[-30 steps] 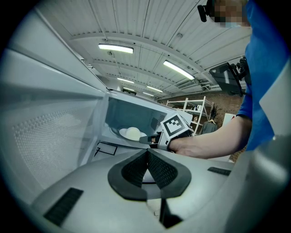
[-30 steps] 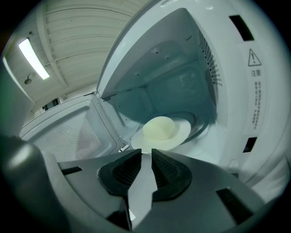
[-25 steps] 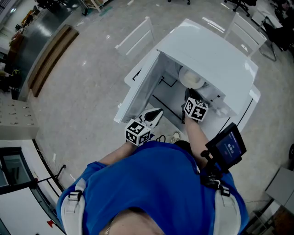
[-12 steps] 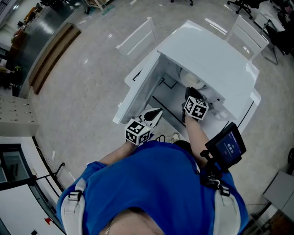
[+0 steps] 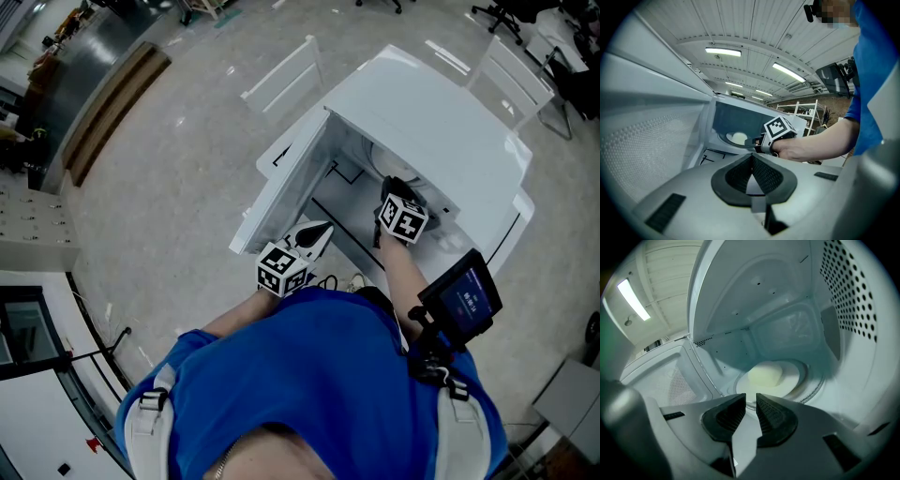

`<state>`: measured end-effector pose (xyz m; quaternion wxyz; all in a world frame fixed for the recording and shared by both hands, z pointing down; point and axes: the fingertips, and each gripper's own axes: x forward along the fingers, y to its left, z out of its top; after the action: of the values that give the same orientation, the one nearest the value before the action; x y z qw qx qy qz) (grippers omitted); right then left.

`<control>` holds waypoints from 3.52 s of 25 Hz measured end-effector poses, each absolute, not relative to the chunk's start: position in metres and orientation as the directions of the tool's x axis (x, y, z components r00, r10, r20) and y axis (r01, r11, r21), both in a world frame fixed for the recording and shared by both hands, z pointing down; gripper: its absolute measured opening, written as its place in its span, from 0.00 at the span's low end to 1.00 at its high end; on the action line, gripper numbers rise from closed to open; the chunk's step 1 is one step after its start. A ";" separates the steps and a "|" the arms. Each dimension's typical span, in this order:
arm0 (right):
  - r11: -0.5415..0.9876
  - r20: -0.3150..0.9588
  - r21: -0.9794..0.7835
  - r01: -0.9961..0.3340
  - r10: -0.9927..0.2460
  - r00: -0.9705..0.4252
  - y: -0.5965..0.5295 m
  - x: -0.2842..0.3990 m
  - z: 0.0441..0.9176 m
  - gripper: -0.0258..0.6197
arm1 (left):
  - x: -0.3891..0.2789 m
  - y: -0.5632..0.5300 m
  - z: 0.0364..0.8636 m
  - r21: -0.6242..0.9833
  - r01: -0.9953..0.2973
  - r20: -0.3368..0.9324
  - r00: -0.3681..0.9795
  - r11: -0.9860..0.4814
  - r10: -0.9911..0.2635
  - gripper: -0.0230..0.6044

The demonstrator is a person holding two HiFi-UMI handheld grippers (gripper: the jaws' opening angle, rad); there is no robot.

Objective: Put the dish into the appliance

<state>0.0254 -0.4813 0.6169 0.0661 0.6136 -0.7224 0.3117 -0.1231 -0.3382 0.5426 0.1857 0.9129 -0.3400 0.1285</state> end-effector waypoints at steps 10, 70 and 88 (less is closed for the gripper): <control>0.060 0.484 -0.347 -0.936 -0.843 -0.233 -0.482 0.023 0.614 0.15 | -0.128 -0.335 0.539 0.247 -0.676 0.357 0.729 -0.694 -0.583 0.05; 0.073 0.396 -0.320 -0.944 -0.895 -0.204 -0.324 0.013 0.564 0.04 | -0.130 -0.287 0.523 0.250 -0.556 0.279 0.825 -0.793 -0.491 0.05; 0.092 0.372 -0.308 -0.947 -0.904 -0.209 -0.277 0.002 0.551 0.04 | -0.128 -0.276 0.522 0.266 -0.543 0.257 0.836 -0.796 -0.485 0.05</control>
<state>0.0024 -0.2768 0.5510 0.0431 0.6273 -0.7378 0.2455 -0.1277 -0.2755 0.5222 0.1664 0.9436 -0.2723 0.0880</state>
